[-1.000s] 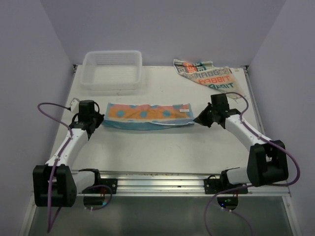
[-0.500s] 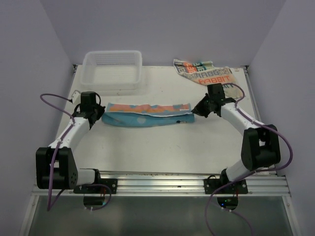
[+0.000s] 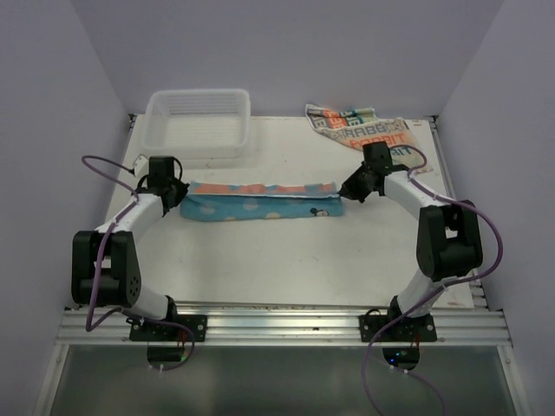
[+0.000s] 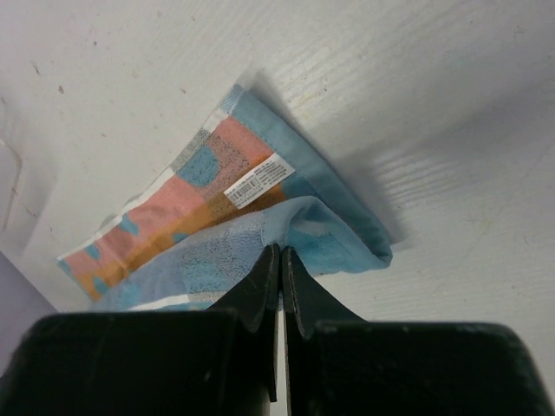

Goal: Roll the towels
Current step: Fold the towel

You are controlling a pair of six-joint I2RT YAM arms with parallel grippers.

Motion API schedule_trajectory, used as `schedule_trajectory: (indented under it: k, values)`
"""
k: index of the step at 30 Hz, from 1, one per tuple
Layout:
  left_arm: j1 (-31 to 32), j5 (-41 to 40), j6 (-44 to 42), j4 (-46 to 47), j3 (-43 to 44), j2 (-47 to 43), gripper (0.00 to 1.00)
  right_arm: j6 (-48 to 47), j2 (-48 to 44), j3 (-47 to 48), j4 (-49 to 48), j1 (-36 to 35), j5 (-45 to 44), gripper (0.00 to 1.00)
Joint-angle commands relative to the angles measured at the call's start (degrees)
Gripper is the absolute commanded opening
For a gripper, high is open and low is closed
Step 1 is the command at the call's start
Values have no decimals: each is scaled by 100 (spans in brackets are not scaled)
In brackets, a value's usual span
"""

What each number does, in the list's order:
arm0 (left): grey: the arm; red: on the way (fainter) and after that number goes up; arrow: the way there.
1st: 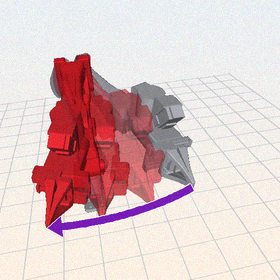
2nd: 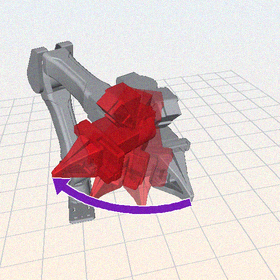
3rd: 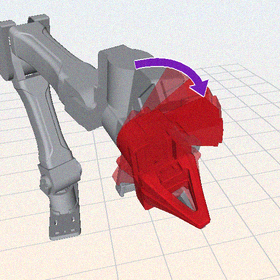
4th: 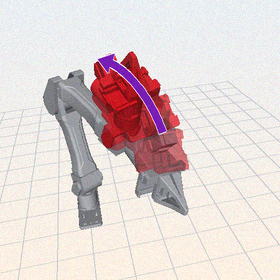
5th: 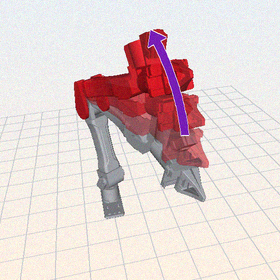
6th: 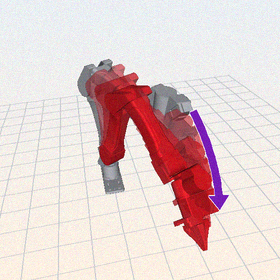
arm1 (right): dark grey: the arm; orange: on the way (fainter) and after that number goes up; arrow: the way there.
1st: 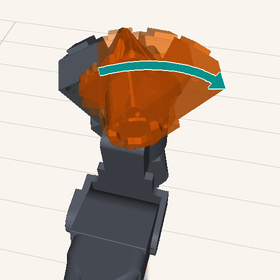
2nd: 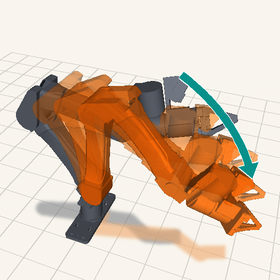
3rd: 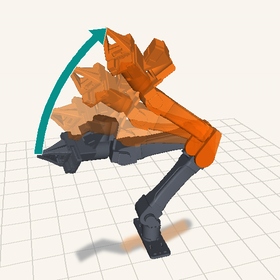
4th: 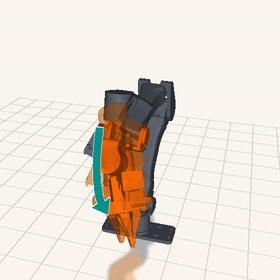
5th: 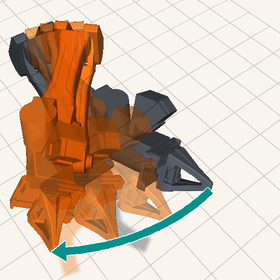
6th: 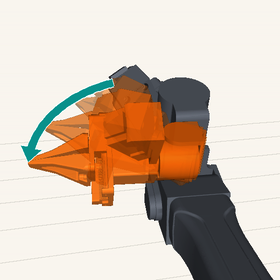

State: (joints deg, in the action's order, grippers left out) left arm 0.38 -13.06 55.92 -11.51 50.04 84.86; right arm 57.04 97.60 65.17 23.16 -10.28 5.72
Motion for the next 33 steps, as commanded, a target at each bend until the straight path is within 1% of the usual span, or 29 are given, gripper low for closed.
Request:
schedule_trajectory:
  k: [1, 7, 13, 15, 20, 21, 23, 24, 25, 26, 29, 30, 31, 33]
  values:
    - [-38, -83, -222, 386, 269, 188, 0, 97, 189, 286, 5, 176, -27, 0]
    - [-38, -118, -292, 632, 304, 329, 0, 36, 513, 444, -197, 220, 87, 2]
    - [-38, -232, -406, 615, 524, 531, 0, 18, 918, 760, -162, 220, 167, 2]
    - [-38, -241, -415, 606, 559, 584, 0, 36, 980, 831, -162, 220, 158, 5]
    - [-38, -171, -556, 799, 603, 804, 0, 36, 1146, 980, -154, 228, 105, 8]
    - [-38, -153, -573, 817, 621, 839, 0, 27, 1164, 1033, -119, 237, 96, 10]
    - [-38, -57, -652, 939, 612, 927, 0, 27, 1243, 1068, -118, 229, 79, 18]
    - [-38, -22, -679, 1009, 595, 953, 0, 18, 1270, 1103, -110, 237, 70, 23]
    - [-38, 5, -714, 1054, 560, 971, 0, 18, 1287, 1130, -118, 246, 79, 32]
    - [-38, 57, -749, 1280, 542, 980, 5, 27, 1305, 1139, -110, 237, 70, 36]
    - [-38, 180, -889, 1579, 489, 936, 21, -8, 1358, 1182, -223, 246, 122, 46]
    - [-38, 207, -977, 1686, 480, 884, 28, -17, 1349, 1191, -250, 255, 140, 48]
    - [-30, 207, -1047, 1765, 489, 848, 44, -26, 1340, 1200, -259, 255, 114, 49]
    - [58, 111, -1206, 1871, 507, 752, 61, -96, 1332, 1261, -294, 255, 96, 55]
